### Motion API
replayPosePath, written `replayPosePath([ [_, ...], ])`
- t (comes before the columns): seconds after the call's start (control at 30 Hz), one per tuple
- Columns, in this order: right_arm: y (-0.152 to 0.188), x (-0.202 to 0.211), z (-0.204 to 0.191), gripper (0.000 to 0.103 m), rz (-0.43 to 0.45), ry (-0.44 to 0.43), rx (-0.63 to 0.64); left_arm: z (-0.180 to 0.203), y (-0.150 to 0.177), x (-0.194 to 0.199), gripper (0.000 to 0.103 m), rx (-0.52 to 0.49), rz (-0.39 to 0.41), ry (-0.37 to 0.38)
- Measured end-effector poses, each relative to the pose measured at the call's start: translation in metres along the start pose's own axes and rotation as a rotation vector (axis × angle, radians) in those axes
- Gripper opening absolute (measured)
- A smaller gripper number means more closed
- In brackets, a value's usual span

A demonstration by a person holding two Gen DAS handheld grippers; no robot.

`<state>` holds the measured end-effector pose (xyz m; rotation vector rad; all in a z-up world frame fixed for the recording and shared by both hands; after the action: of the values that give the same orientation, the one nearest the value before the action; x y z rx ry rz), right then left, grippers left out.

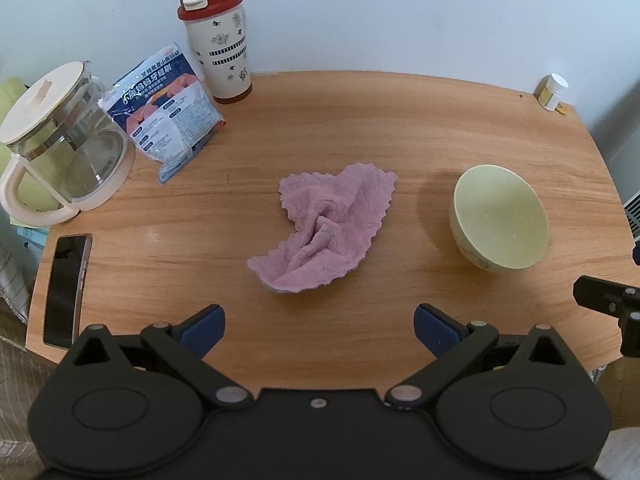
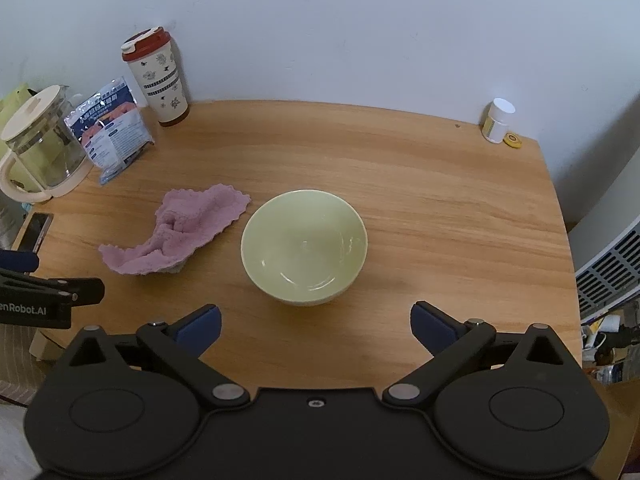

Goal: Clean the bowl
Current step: 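Move the left gripper over the pink towel and lower onto it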

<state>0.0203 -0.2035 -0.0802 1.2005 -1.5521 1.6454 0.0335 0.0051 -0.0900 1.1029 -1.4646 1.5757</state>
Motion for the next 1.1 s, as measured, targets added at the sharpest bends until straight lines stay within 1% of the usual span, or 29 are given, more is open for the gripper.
replayPosePath([
  [0.2,0.001,-0.003,0.009,0.103,-0.013,0.007,-0.031,-0.001,-0.002,-0.005,0.103,-0.002,-0.012,0.001],
  [0.33,-0.004,-0.005,0.019,0.103,-0.001,0.035,-0.055,-0.003,-0.011,-0.008,0.103,-0.009,0.002,-0.009],
  [0.4,-0.006,-0.006,0.023,0.103,0.005,0.049,-0.065,-0.007,-0.017,-0.01,0.103,0.006,0.017,-0.018],
  [0.5,-0.01,-0.01,0.027,0.103,0.01,0.051,-0.071,-0.012,-0.021,-0.017,0.103,0.034,0.014,-0.016],
  [0.53,-0.011,-0.011,0.028,0.103,0.009,0.054,-0.071,-0.014,-0.022,-0.019,0.103,0.044,0.012,-0.015],
  [0.6,-0.014,-0.014,0.031,0.103,0.018,0.085,-0.052,-0.017,-0.023,-0.03,0.103,0.064,-0.026,-0.011],
  [0.67,-0.016,-0.017,0.032,0.103,0.035,0.092,-0.032,-0.018,-0.025,-0.038,0.103,0.071,-0.034,0.008],
  [0.7,-0.016,-0.018,0.032,0.103,0.049,0.09,-0.02,-0.017,-0.027,-0.041,0.103,0.063,-0.028,0.02],
  [0.73,-0.016,-0.02,0.032,0.103,0.044,0.087,-0.014,-0.016,-0.029,-0.045,0.103,0.056,-0.021,0.032],
  [0.77,-0.015,-0.023,0.032,0.103,0.034,0.084,-0.01,-0.015,-0.031,-0.048,0.103,0.049,-0.015,0.043],
  [0.83,-0.012,-0.031,0.036,0.103,0.005,0.068,-0.039,-0.013,-0.035,-0.055,0.103,0.034,-0.003,0.067],
  [0.93,-0.013,-0.039,0.042,0.102,-0.014,0.036,-0.081,-0.011,-0.037,-0.067,0.103,-0.008,0.002,0.059],
  [0.97,-0.013,-0.043,0.044,0.102,-0.024,0.044,-0.076,-0.01,-0.038,-0.071,0.103,-0.022,0.003,0.056],
  [1.03,-0.013,-0.047,0.044,0.102,-0.029,0.07,-0.038,-0.008,-0.039,-0.079,0.103,-0.049,0.006,0.051],
  [1.1,-0.012,-0.051,0.041,0.102,-0.04,0.08,0.005,-0.006,-0.041,-0.087,0.103,-0.077,0.009,0.046],
])
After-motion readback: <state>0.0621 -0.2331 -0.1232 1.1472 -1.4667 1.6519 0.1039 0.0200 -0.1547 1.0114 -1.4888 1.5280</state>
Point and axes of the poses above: each gripper's, at about its wrist camera, not at the fingertips, and x roughly against the way its jaws point, z to its right, y to its underside, the point moved 8 cm from there along -x, roughly the way its jaws point, and after that the axes turned 7 degrees about x, right-handed, at the moved point
